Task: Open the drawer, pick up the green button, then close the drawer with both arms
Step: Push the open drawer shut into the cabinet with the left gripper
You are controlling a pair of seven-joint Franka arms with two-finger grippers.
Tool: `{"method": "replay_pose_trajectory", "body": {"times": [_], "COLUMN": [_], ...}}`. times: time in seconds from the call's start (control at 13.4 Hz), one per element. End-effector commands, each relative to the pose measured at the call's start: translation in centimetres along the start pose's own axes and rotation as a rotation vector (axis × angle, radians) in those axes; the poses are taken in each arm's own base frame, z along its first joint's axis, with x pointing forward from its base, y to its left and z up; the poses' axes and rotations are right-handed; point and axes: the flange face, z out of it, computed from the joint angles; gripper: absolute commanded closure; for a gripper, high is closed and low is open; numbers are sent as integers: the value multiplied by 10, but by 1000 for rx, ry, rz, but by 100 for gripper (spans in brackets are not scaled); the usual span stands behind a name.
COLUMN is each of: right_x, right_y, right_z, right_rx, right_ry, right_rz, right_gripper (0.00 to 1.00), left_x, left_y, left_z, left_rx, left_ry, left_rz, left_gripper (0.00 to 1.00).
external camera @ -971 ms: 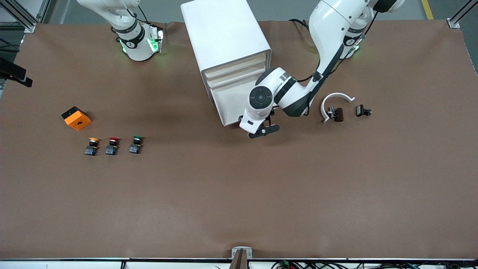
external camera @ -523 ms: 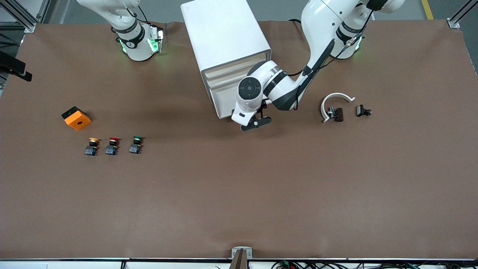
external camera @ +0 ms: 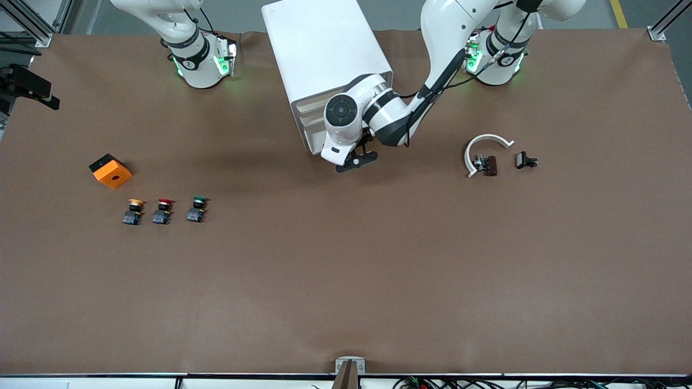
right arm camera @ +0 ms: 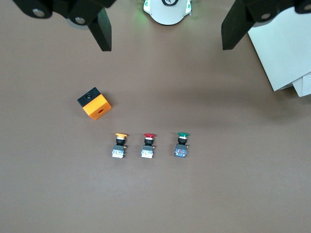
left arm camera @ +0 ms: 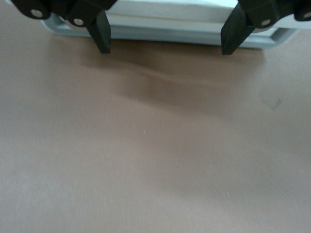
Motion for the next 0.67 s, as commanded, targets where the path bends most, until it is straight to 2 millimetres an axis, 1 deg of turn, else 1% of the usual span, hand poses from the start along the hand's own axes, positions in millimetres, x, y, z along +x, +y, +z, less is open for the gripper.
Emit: {"method": "replay_pose_trajectory", "body": {"times": [0.0, 0.07, 0.15, 0.37, 0.6], "right_x": [-20, -22, -23, -23, -22], "right_y": [3, 1, 3, 12, 16], "right_z": [2, 1, 2, 3, -4], "right_rx": [5, 9, 11, 13, 9], "right_ry": [18, 15, 12, 10, 48], "right_rz": [-3, -10, -8, -9, -15], "right_gripper": [0, 0, 0, 0, 0], "left_x": [-18, -27, -32, -48, -49], "left_y": [7, 11, 13, 17, 18], "left_z": [5, 7, 12, 15, 16], "left_rx": [1, 1, 2, 3, 2], "left_ry": [-33, -38, -52, -72, -72], "left_rz": [-25, -29, -33, -28, -37], "left_gripper": [0, 0, 0, 0, 0]}}
